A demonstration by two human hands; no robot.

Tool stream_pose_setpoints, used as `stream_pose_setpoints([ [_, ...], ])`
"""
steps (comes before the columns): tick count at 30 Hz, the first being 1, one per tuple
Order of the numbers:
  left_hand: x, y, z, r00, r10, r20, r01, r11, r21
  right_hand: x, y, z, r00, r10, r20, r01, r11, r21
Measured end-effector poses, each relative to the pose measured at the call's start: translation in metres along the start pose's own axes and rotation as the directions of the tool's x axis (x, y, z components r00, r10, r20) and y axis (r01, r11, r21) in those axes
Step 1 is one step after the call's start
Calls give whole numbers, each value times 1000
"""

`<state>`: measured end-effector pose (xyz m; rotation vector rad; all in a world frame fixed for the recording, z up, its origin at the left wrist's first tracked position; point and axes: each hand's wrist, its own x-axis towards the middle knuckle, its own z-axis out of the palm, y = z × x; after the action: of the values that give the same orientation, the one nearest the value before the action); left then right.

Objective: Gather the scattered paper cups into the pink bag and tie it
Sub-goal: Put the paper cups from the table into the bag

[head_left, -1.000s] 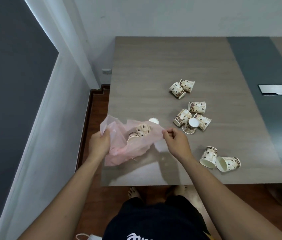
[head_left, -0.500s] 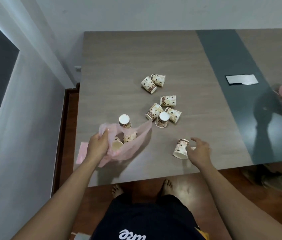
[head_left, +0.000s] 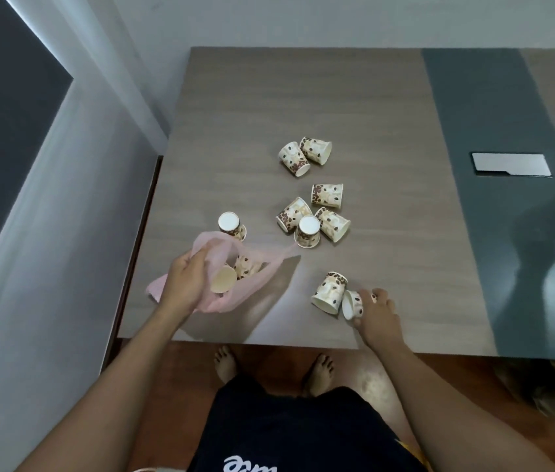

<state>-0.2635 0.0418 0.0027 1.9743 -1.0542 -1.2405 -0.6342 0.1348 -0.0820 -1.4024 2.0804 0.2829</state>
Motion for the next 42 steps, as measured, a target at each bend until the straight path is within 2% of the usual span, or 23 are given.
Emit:
stream_pose_setpoints([
  [3, -10, 0, 10, 995, 12, -99, -10, 1000, 28, 12, 1, -5, 998, -69, -3, 69, 998, 5],
  [5, -17, -2, 12, 980, 41, -194, -17, 992, 126, 18, 1, -9, 998, -58, -24, 59, 998, 28],
  [7, -23, -4, 12, 965, 91, -244, -33, 972, 233, 24, 2, -16, 998, -19, -66, 26, 994, 109],
  [9, -27, -6, 12, 959, 141, -245, -61, 949, 308, 31, 0, -25, 991, 10, -136, 29, 959, 282],
  [13, -29, -6, 13, 950, 186, -250, -91, 933, 349, 38, -25, -54, 970, -49, -239, 192, 757, 625],
  [15, -30, -3, 15, 945, 191, -265, -91, 933, 347, 34, -50, -66, 977, -158, -146, 213, 613, 761],
  [17, -29, 1, 15, 946, 180, -271, -82, 937, 339, 30, -81, -69, 953, -301, -12, 156, 460, 874],
  [19, -26, 4, 13, 953, 161, -257, -75, 946, 315, 22, -114, -66, 888, -455, 73, 135, 407, 903],
  [21, -23, 9, 10, 959, 115, -258, -38, 958, 284, 12, -144, -56, 832, -544, 109, 181, 453, 873],
  [23, -19, 15, 3, 958, 73, -277, -4, 970, 243, 4, -172, -41, 809, -575, 124, 251, 527, 812],
  [29, -6, 29, -27, 975, -127, -180, 128, 992, -7, -5, -227, -6, 808, -568, 159, 392, 718, 575],
  [33, 15, 31, -57, 959, -185, -214, 164, 980, -114, -1, -241, 1, 755, -632, 173, 552, 757, 350],
  [35, 26, 27, -69, 964, -170, -202, 151, 983, -105, -1, -244, -1, 744, -652, 148, 585, 742, 329],
  [37, 35, 23, -75, 968, -162, -194, 151, 986, -71, 2, -242, -8, 768, -637, 59, 587, 738, 332],
  [38, 38, 20, -76, 969, -162, -185, 154, 987, -55, 4, -238, -11, 796, -604, -36, 578, 743, 336],
  [40, 49, 14, -75, 977, -161, -140, 155, 987, -53, 9, -223, -15, 848, -458, -265, 529, 761, 375],
  [42, 57, 14, -71, 983, -155, -98, 150, 987, -55, 17, -198, -18, 883, -236, -405, 403, 823, 400],
])
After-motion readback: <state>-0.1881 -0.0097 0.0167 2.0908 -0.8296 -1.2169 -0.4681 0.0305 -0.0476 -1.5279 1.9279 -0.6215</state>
